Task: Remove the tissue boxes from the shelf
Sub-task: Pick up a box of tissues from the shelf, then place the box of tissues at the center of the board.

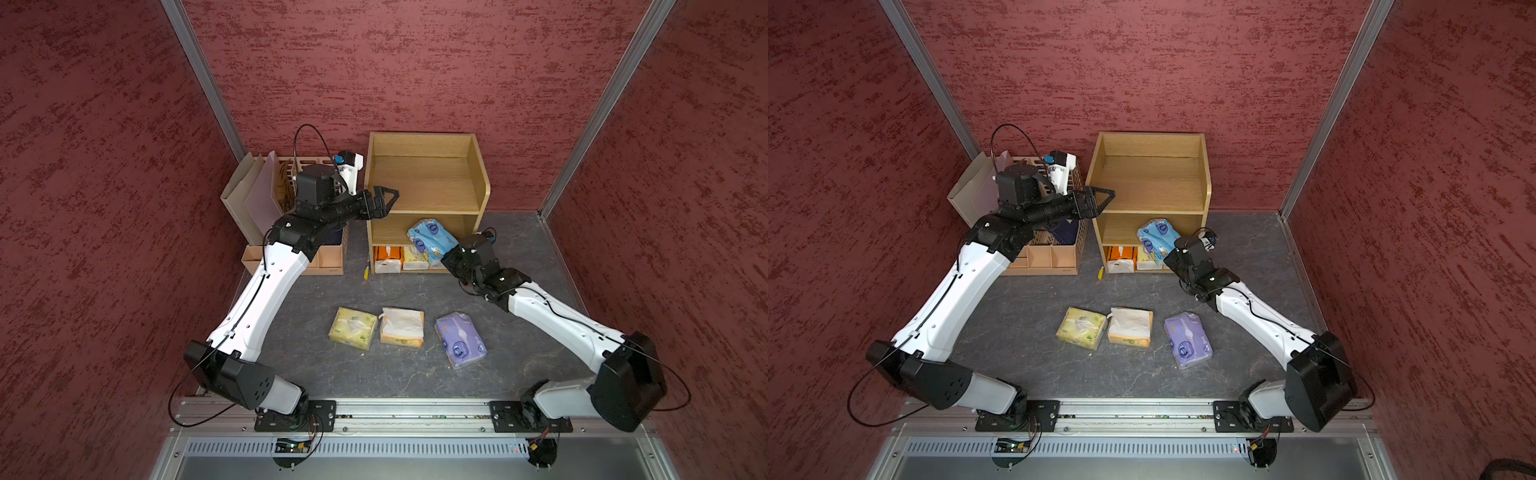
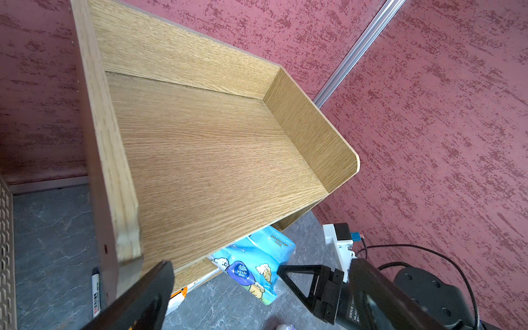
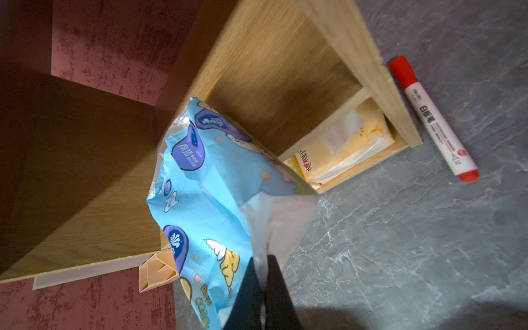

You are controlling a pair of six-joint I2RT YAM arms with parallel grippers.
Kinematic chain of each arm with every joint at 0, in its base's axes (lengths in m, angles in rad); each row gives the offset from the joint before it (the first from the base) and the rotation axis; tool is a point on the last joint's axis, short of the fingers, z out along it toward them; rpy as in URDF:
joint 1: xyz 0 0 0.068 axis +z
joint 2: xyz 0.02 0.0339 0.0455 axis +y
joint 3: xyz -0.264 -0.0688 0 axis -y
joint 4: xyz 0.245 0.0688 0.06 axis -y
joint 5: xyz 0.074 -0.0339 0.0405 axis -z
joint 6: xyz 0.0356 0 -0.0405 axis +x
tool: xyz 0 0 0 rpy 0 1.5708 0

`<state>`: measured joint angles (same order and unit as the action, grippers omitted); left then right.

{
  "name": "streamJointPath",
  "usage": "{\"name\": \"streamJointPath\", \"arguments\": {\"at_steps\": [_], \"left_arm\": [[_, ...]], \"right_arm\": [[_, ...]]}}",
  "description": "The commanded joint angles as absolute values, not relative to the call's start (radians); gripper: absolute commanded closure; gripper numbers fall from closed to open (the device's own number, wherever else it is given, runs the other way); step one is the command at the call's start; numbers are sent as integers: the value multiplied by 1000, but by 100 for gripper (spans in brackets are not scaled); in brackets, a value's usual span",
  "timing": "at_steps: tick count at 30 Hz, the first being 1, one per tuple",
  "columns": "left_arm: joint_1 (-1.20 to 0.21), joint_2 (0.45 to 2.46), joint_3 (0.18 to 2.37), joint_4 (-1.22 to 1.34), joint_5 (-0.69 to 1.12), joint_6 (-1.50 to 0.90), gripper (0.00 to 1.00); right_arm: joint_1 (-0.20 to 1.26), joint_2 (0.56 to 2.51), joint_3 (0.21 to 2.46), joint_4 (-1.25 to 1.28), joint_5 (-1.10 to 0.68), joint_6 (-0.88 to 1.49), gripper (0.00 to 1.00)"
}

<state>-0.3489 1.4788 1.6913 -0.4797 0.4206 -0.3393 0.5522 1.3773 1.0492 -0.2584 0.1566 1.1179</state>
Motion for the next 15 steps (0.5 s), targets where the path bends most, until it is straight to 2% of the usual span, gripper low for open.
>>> {"name": "streamJointPath", "arguments": {"at_steps": [1, 15], "left_arm": [[-351, 1455, 1688, -424, 411, -359, 0], [-351, 1439, 1671, -411, 401, -359, 0]], "right_arm": [[546, 1351, 1038, -253, 98, 1095, 100], [560, 1262, 999, -240, -26, 1039, 100]]}}
